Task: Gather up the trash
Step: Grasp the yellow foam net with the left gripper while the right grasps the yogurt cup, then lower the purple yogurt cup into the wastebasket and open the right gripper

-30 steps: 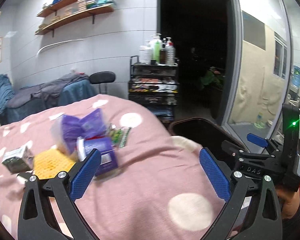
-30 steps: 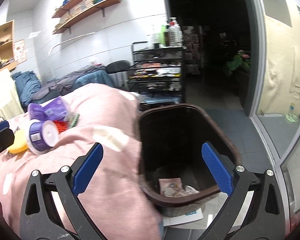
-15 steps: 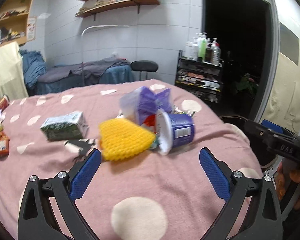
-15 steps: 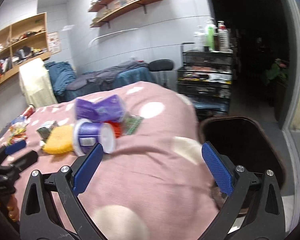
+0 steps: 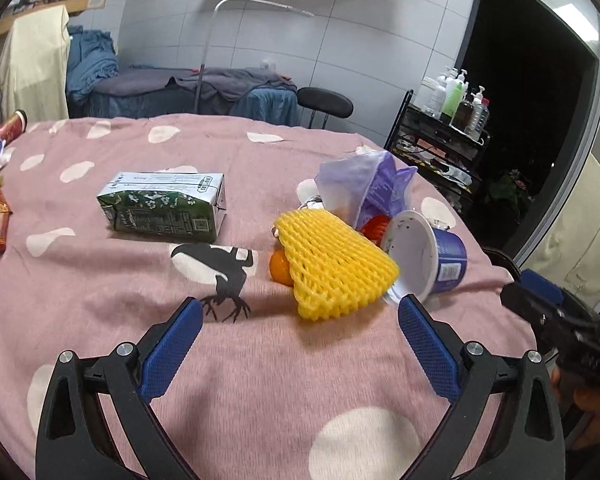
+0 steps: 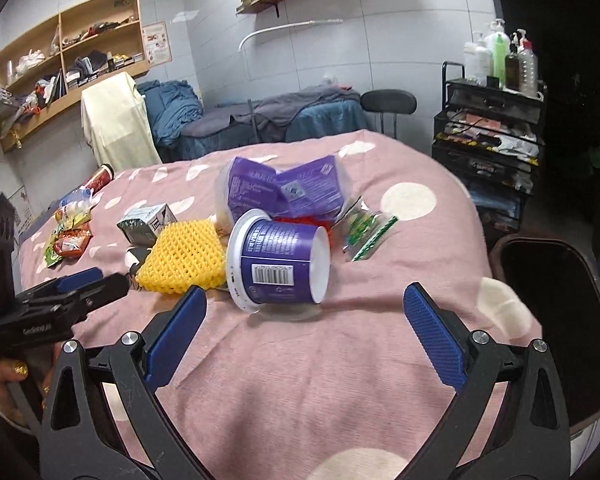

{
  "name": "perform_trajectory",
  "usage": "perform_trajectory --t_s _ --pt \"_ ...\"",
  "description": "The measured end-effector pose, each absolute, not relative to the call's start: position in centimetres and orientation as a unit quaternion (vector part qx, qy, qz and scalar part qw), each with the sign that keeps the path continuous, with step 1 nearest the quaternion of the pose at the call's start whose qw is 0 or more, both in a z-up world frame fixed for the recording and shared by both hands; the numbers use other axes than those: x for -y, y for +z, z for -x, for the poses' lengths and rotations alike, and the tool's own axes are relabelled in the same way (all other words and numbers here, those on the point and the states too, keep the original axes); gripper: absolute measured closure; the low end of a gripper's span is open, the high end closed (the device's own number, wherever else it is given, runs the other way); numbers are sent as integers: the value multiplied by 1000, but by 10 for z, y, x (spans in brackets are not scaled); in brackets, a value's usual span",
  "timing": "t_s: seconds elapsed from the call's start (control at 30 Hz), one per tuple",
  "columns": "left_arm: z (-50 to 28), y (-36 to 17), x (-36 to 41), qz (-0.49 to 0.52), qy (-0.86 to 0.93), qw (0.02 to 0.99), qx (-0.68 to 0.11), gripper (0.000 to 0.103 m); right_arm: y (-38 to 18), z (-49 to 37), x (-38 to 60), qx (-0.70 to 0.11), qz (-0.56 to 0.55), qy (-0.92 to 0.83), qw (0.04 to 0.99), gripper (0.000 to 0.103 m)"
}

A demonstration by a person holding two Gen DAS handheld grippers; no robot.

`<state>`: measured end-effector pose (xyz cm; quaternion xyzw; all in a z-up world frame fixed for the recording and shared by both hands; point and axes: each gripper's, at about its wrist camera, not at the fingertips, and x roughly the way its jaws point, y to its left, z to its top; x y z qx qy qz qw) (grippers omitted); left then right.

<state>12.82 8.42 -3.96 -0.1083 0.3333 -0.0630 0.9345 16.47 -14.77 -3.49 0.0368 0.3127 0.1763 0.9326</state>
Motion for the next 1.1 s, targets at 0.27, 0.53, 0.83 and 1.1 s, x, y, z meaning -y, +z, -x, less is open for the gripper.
perform_trajectory --t_s 0.27,0.53,0.83,1.1 --pt "-169 -51 -72 102 -82 914 -383 57 -39 -172 133 -334 -26 168 927 6" --pt "-141 -45 -73 100 -84 924 -360 86 -43 -183 131 -354 -28 166 920 6" --pt "-99 -24 -105 135 -39 940 -310 86 -40 -209 106 -374 -4 159 914 6" --pt "-85 -22 -111 137 -21 944 -299 86 -59 -249 92 -433 11 135 891 31"
